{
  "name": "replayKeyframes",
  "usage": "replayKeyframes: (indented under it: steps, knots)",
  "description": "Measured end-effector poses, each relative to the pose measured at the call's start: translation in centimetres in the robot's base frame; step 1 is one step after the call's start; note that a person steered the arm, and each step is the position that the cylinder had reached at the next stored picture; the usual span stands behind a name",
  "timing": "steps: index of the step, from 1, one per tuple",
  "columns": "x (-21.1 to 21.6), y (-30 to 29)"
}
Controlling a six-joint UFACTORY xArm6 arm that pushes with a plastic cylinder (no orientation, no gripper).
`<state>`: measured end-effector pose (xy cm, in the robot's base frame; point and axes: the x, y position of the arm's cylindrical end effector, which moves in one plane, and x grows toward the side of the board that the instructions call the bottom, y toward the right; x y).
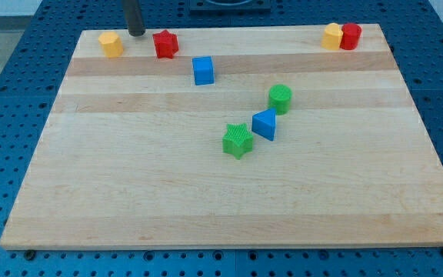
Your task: Slide the red star closer to the yellow heart
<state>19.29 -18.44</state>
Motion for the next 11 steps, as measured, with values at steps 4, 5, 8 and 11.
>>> replayKeyframes:
  steps: [4,5,8,11]
  knots:
    - [7.0,13.7]
    - [7.5,20.7]
    - [8.0,28.0]
    - [6.5,25.5]
